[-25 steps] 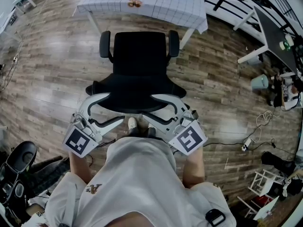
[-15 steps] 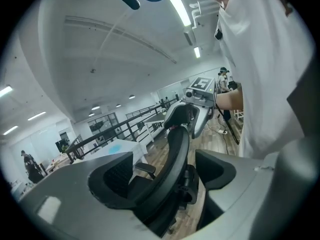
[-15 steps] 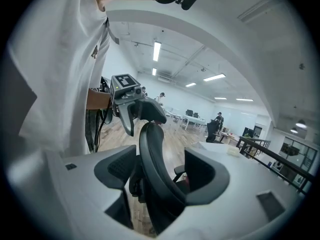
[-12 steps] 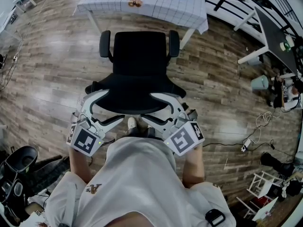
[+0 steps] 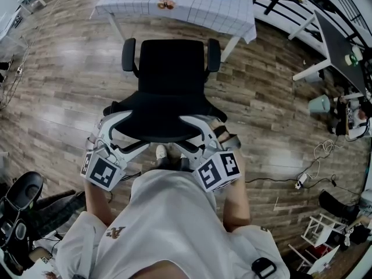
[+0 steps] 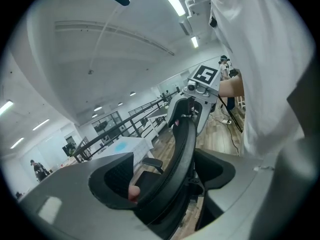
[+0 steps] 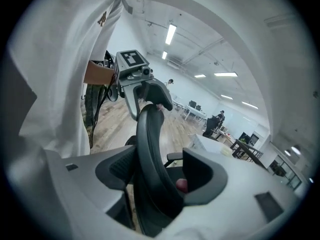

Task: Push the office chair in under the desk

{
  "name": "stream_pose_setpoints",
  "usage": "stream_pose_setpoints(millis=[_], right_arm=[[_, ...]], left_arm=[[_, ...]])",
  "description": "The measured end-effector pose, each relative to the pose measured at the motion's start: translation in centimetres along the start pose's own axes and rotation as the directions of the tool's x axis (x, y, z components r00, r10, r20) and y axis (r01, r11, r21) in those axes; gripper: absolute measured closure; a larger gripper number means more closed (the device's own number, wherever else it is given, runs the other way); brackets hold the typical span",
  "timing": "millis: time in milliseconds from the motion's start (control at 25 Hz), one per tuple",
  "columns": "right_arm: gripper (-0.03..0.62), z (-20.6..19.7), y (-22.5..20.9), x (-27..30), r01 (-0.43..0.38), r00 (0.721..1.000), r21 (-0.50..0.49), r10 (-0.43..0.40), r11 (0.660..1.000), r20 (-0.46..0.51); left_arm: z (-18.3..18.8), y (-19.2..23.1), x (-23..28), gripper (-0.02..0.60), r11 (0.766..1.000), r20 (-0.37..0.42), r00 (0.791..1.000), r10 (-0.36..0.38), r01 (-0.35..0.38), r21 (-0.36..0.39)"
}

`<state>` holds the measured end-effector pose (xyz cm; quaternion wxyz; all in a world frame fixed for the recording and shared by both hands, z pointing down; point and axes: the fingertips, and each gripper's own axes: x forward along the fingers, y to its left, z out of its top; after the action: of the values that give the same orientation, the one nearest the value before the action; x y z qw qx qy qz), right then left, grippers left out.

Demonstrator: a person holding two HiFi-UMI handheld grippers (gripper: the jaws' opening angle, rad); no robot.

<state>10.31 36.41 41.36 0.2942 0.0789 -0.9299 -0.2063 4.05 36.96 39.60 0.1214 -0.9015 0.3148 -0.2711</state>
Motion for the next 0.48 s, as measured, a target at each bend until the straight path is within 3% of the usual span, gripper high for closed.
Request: stream_pose_setpoints(millis=[480], right_arm=[[0.309,0.1,-1.0,0.8,-0.007,1.000,0.005,0.007,1.000,0.021]], left_arm=[[-0.3,1.2,0.3,0.204,1.000,0.006,1.000,-0.029,0.029,-0.012]])
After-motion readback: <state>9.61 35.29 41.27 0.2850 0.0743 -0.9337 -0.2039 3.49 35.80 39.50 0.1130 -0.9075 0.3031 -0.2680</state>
